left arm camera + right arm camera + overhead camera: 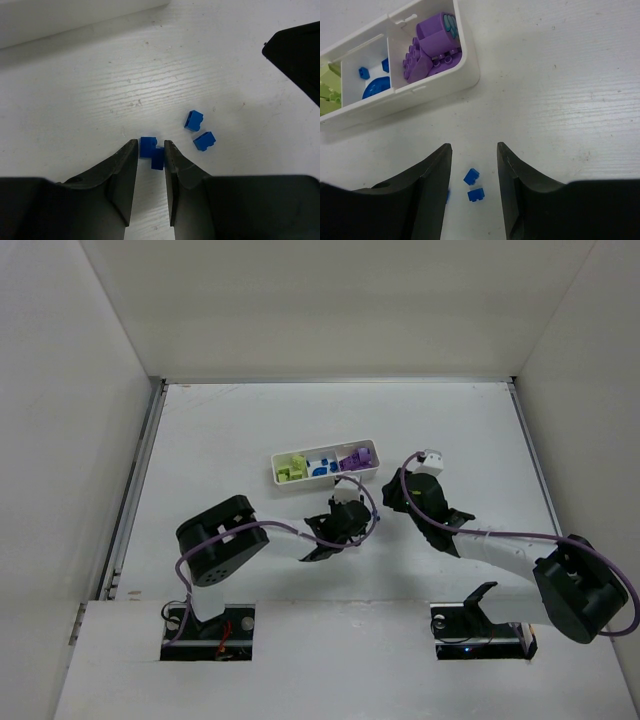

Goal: Sort the legos into containers by color

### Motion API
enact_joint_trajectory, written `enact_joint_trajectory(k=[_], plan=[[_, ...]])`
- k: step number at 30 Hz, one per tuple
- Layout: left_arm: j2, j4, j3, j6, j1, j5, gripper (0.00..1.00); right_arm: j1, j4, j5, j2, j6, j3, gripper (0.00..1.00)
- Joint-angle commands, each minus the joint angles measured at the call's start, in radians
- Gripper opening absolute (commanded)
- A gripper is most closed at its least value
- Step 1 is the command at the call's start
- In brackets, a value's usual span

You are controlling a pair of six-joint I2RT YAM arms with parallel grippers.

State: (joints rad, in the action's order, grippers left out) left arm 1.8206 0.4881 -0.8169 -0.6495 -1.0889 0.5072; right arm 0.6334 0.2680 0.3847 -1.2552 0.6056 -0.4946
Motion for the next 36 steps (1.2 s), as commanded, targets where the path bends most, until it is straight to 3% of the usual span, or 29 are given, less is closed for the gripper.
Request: enact_joint_trajectory(k=[1, 10, 14, 19, 24, 36], plan=[[-0.105, 0.003, 0.041, -0.016, 0.016, 0.004, 0.24, -0.002, 0.016, 0.006, 0.008, -0.007, -0.002, 0.48], [-0.299, 0.004, 0.111, -0.019, 0.114, -0.058, 0.24, 0.035, 0.004, 0.005, -0.050, 0.005, -0.001, 0.49], [-0.316, -0.019, 0.096, -0.015, 0.163, -0.143, 0.28, 0.071, 0.002, -0.004, -0.055, 0.006, 0.002, 0.49], [-0.302, -0.028, 0.122, -0.012, 0.119, -0.132, 0.28, 0.122, -0.030, 0.003, -0.055, 0.036, 0.007, 0.49], [-0.333, -0.002, 0.199, -0.033, 0.110, -0.093, 0.29, 0.145, -0.073, 0.026, -0.087, 0.063, -0.016, 0.43], [-0.359, 0.070, 0.272, -0.016, 0.051, -0.087, 0.33, 0.145, -0.144, 0.080, -0.210, 0.063, -0.114, 0.45]])
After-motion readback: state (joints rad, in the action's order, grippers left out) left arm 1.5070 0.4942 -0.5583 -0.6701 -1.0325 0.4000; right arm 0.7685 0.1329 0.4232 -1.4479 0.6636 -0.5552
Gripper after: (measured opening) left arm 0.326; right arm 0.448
